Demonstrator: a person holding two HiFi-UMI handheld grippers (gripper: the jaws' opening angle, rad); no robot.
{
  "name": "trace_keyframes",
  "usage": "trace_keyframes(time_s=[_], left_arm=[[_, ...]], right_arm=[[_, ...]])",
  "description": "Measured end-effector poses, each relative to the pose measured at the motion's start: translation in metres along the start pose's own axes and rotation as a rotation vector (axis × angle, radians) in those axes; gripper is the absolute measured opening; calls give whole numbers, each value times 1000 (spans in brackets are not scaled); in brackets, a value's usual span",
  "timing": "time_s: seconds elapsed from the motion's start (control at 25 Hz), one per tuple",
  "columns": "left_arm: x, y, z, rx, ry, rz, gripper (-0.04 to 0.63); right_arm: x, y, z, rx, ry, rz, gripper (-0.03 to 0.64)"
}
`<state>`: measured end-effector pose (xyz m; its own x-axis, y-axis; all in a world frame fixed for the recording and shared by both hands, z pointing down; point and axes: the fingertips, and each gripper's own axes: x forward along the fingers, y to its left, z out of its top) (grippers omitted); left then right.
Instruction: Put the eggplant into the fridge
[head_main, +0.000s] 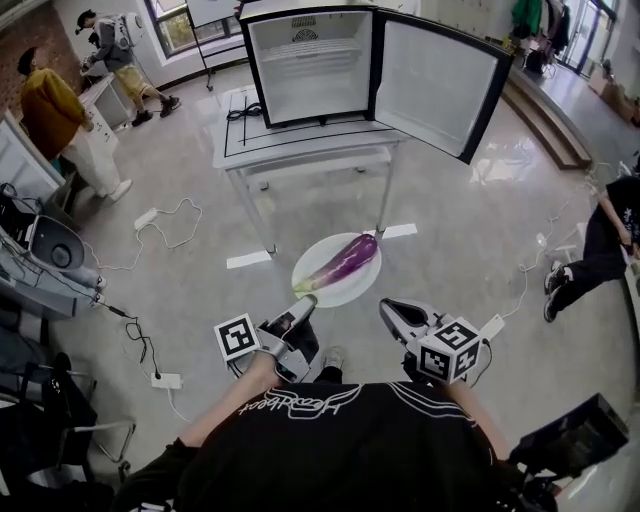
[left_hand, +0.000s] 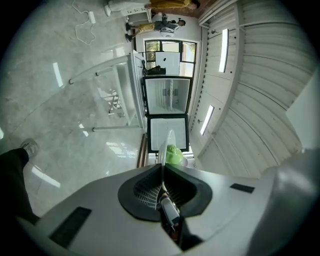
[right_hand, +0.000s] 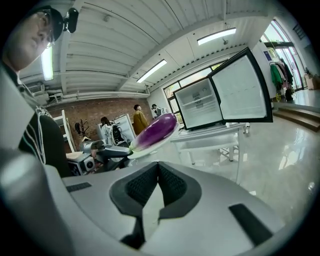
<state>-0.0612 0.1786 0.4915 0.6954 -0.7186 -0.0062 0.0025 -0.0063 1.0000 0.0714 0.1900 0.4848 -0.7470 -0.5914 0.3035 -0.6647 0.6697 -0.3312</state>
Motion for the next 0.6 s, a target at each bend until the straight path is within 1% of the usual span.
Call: trace_keyframes(time_s=[0.28,0.44,0.6], left_arm=[[44,1,83,-22,-13,3,21],[66,1,125,-16,-23,1,21],[87,0,160,-5,-20,-1,21]], right_arm=[[77,-43,48,18,10,4,6],[114,-65,69,11,11,9,6],[144,-85,88,11,5,5,6]])
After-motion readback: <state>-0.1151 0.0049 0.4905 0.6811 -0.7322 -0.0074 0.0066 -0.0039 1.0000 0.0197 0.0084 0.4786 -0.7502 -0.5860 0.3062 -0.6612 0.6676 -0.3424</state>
